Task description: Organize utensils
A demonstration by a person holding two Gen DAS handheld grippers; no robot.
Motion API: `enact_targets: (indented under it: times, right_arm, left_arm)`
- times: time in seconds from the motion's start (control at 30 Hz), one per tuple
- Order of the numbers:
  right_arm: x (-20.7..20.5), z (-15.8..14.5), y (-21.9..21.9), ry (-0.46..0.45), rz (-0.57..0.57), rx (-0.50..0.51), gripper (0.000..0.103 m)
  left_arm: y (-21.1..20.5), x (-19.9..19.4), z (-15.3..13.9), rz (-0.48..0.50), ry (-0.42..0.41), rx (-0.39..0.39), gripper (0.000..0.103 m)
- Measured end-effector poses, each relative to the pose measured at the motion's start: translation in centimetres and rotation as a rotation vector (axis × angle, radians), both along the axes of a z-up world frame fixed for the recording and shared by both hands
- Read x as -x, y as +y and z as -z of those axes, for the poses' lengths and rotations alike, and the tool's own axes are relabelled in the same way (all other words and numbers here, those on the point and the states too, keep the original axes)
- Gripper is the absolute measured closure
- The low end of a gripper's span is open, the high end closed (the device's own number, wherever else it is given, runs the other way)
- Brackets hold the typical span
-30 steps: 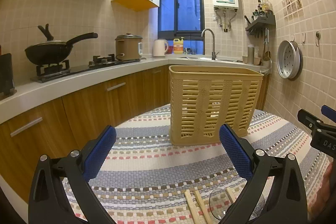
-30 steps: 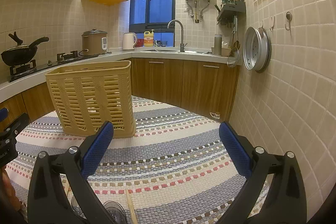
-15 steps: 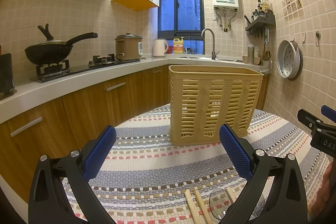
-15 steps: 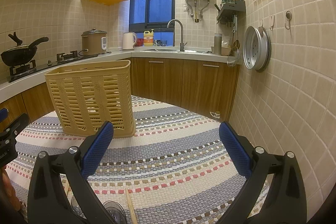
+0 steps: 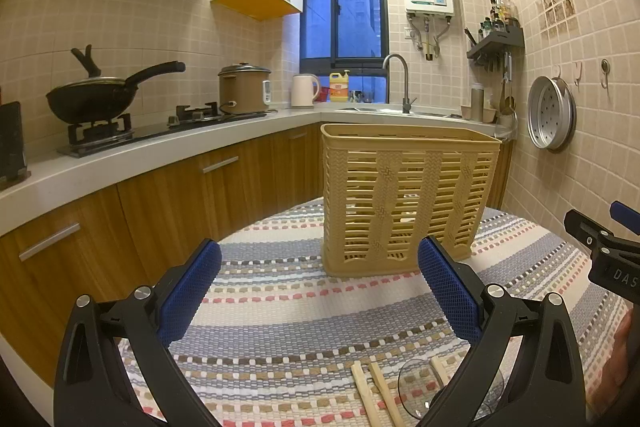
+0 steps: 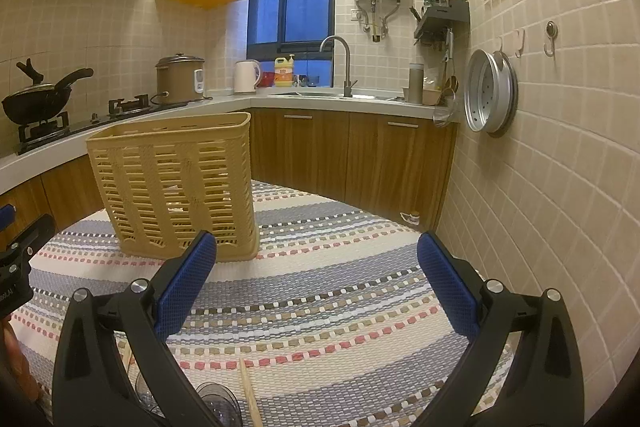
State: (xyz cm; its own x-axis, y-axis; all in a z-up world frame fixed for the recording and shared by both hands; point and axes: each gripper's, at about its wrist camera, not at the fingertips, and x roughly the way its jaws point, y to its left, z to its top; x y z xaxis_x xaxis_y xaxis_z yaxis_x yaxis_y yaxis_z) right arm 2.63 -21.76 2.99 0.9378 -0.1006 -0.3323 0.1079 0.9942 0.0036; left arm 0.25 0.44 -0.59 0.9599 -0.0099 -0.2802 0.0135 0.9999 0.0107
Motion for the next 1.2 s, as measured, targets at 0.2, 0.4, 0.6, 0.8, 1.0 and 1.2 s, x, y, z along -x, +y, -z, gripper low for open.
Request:
enact_targets:
  times: [0.2,0.4,0.6,0.8,1.0,1.2]
  right_arm:
    - [0.0,0.0,0.1,0.001,-0.001,-0.002,0.007]
    - [0.0,0.0,0.1,0.001,0.001,-0.003,0.007]
    - [-0.1,0.0,-0.1,0.006,0.003,-0.011,0.007]
    - [-0.1,-0.1,-0.3,0.008,0.003,-0.015,0.007]
    - [-0.3,0.0,-0.9,0.012,0.028,-0.035,0.007]
    - [-0.7,0.3,-1.6,0.043,0.065,-0.047,0.007]
  left_arm:
    - [0.1,0.0,0.1,0.001,0.0,-0.001,0.007]
    - [0.0,0.1,0.1,0.0,-0.001,0.0,0.007]
    - [0.1,0.1,0.1,0.001,0.0,-0.001,0.007]
    - [0.0,0.0,0.0,0.0,0.001,0.0,0.007]
    - [-0.1,0.0,-0.1,0.0,0.0,-0.001,0.007]
    - [-0.6,0.1,0.1,0.004,-0.006,-0.004,0.007]
